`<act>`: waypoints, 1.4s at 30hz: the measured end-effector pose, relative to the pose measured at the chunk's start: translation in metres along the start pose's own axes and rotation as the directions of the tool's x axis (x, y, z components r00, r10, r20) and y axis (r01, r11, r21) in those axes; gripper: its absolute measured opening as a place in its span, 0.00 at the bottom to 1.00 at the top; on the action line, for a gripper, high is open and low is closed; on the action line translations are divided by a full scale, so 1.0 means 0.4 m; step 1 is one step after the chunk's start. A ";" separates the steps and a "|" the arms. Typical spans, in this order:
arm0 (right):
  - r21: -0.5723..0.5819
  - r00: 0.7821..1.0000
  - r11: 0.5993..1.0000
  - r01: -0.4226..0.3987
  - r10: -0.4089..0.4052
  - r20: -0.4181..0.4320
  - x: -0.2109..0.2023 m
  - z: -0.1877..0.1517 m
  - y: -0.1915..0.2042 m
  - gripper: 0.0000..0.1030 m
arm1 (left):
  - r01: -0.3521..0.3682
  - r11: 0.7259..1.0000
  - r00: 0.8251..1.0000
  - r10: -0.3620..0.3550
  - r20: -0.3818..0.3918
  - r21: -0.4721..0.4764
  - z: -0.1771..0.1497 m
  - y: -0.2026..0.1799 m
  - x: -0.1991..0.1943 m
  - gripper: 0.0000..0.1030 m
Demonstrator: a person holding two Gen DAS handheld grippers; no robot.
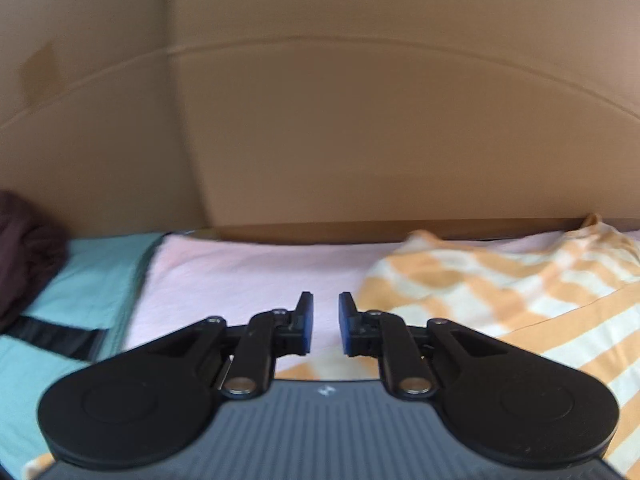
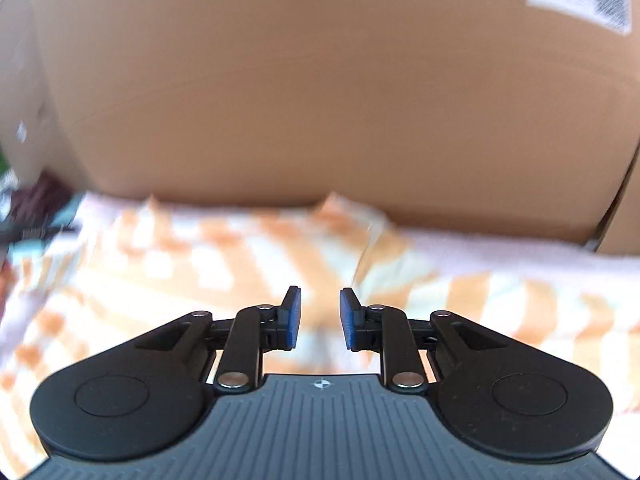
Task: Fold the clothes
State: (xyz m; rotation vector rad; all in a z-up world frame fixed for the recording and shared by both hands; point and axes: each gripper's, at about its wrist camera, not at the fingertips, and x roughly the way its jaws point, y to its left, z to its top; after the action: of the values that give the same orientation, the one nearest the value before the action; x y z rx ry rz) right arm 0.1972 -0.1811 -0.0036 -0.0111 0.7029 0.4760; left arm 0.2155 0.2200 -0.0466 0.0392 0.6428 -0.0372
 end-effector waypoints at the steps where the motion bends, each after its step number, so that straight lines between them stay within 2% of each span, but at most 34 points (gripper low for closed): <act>1: 0.002 0.999 0.999 0.048 -0.048 -0.016 0.011 -0.009 -0.008 0.17 | 0.014 1.000 1.000 -0.014 -0.009 0.006 0.004 -0.019 0.016 0.15; 2: 0.003 0.995 0.995 0.096 -0.096 -0.031 0.023 -0.018 -0.015 0.08 | 0.028 1.000 0.999 -0.027 -0.018 0.012 0.007 -0.038 0.032 0.15; 3: 0.044 0.995 0.994 0.098 -0.097 -0.020 0.020 -0.013 -0.056 0.08 | 0.009 1.000 1.000 -0.008 -0.029 0.019 0.004 -0.049 0.051 0.15; 4: 0.093 0.987 0.982 0.164 -0.162 -0.022 0.017 -0.008 -0.098 0.01 | -0.010 1.000 0.999 0.011 -0.040 0.027 0.000 -0.060 0.070 0.21; 5: 0.142 0.973 0.963 0.229 -0.227 -0.028 0.013 -0.003 -0.140 0.00 | -0.052 0.997 0.998 0.053 -0.016 0.050 -0.004 -0.061 0.072 0.24; 7: 0.188 0.943 0.925 0.331 -0.333 -0.018 0.002 -0.003 -0.213 0.00 | -0.136 0.986 0.991 0.134 0.033 0.092 -0.014 -0.065 0.078 0.29; 9: 0.215 0.914 0.892 0.399 -0.405 -0.014 -0.021 -0.004 -0.241 0.00 | -0.216 0.969 0.976 0.212 0.041 0.120 -0.015 -0.058 0.083 0.27; 10: 0.235 0.894 0.867 0.439 -0.448 -0.016 -0.037 -0.003 -0.247 0.04 | -0.262 0.955 0.965 0.258 0.043 0.138 -0.017 -0.054 0.090 0.27; 11: 0.246 0.878 0.850 0.466 -0.478 -0.011 -0.052 -0.001 -0.237 0.10 | -0.279 0.950 0.960 0.274 0.053 0.142 -0.020 -0.049 0.091 0.27; 12: 0.254 0.903 0.875 0.412 -0.429 0.013 -0.066 0.000 -0.225 0.10 | -0.272 0.953 0.962 0.267 0.050 0.134 -0.020 -0.045 0.087 0.24; 13: 0.274 0.946 0.913 0.304 -0.324 0.031 -0.076 0.000 -0.214 0.10 | -0.242 0.963 0.970 0.238 0.046 0.117 -0.018 -0.044 0.077 0.16; 14: 0.290 0.969 0.930 0.225 -0.243 0.030 -0.069 0.010 -0.219 0.10 | -0.202 0.974 0.979 0.198 0.054 0.097 -0.016 -0.047 0.060 0.16; 17: 0.237 0.967 0.938 0.254 -0.252 -0.039 -0.029 0.003 -0.199 0.10 | -0.122 0.987 0.989 0.113 0.092 0.101 -0.018 -0.079 0.007 0.20; 18: 0.243 0.945 0.915 0.323 -0.325 -0.032 -0.026 0.000 -0.220 0.03 | -0.114 0.986 0.991 0.104 0.089 0.125 -0.021 -0.098 0.001 0.24; 19: 0.249 0.917 0.886 0.391 -0.398 -0.025 -0.023 -0.004 -0.241 0.09 | -0.119 0.982 0.991 0.108 0.081 0.146 -0.026 -0.114 0.004 0.24; 22: 0.352 0.921 0.860 0.371 -0.389 -0.021 -0.072 -0.017 -0.257 0.12 | -0.186 0.963 0.982 0.179 0.052 0.195 -0.051 -0.132 0.043 0.25; 23: 0.385 0.923 0.849 0.362 -0.385 -0.020 -0.088 -0.022 -0.263 0.11 | -0.208 0.958 0.977 0.196 0.078 0.196 -0.057 -0.131 0.040 0.26; 24: 0.368 0.958 0.891 0.267 -0.286 -0.003 -0.100 -0.028 -0.222 0.11 | -0.221 0.956 0.975 0.210 0.075 0.195 -0.057 -0.131 0.036 0.26; 25: 0.348 0.983 0.923 0.165 -0.181 0.012 -0.111 -0.035 -0.182 0.11 | -0.234 0.953 0.972 0.224 0.073 0.194 -0.058 -0.131 0.031 0.25; 26: 0.326 0.997 0.943 0.062 -0.074 0.025 -0.122 -0.042 -0.141 0.14 | -0.253 0.948 0.967 0.244 0.069 0.195 -0.061 -0.120 0.017 0.25; 27: 0.254 1.000 0.967 -0.010 0.008 0.009 -0.123 -0.053 -0.088 0.19 | -0.264 0.944 0.964 0.253 0.077 0.200 -0.069 -0.110 0.003 0.25; 29: 0.144 0.994 0.985 -0.093 0.102 -0.051 -0.116 -0.088 -0.011 0.26 | -0.264 0.943 0.964 0.251 0.092 0.204 -0.089 -0.096 -0.041 0.25; 30: 0.107 0.994 0.992 -0.062 0.071 -0.081 -0.104 -0.106 0.008 0.21 | -0.250 0.948 0.967 0.236 0.091 0.195 -0.100 -0.090 -0.071 0.25; 32: 0.082 0.998 0.995 0.060 -0.058 -0.027 -0.122 -0.127 0.021 0.12 | -0.220 0.962 0.974 0.208 0.091 0.160 -0.130 -0.073 -0.148 0.25; 34: 0.121 0.981 0.974 0.194 -0.194 -0.011 -0.154 -0.135 -0.012 0.15 | -0.174 0.975 0.983 0.162 0.092 0.142 -0.177 -0.068 -0.236 0.25; 35: 0.119 0.973 0.966 0.228 -0.232 0.018 -0.163 -0.131 -0.028 0.15 | -0.154 0.978 0.986 0.142 0.091 0.144 -0.205 -0.073 -0.278 0.26; 37: 0.111 0.991 0.986 0.125 -0.130 0.038 -0.239 -0.160 -0.001 0.16 | -0.115 0.982 0.991 0.103 0.090 0.148 -0.261 -0.084 -0.363 0.27; 39: 0.109 0.999 0.994 0.031 -0.035 0.030 -0.303 -0.198 0.035 0.21 | -0.081 0.985 0.994 0.068 0.087 0.153 -0.319 -0.098 -0.438 0.35; 42: 0.074 1.000 0.997 -0.001 0.003 -0.023 -0.365 -0.259 0.085 0.29 | -0.044 0.988 0.998 0.036 0.060 0.145 -0.403 -0.116 -0.513 0.37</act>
State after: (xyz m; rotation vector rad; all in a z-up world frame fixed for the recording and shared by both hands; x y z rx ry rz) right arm 0.0221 -0.2290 0.0131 0.0540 0.7429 0.4517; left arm -0.0474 0.1859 -0.0537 0.1922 0.5807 -0.0463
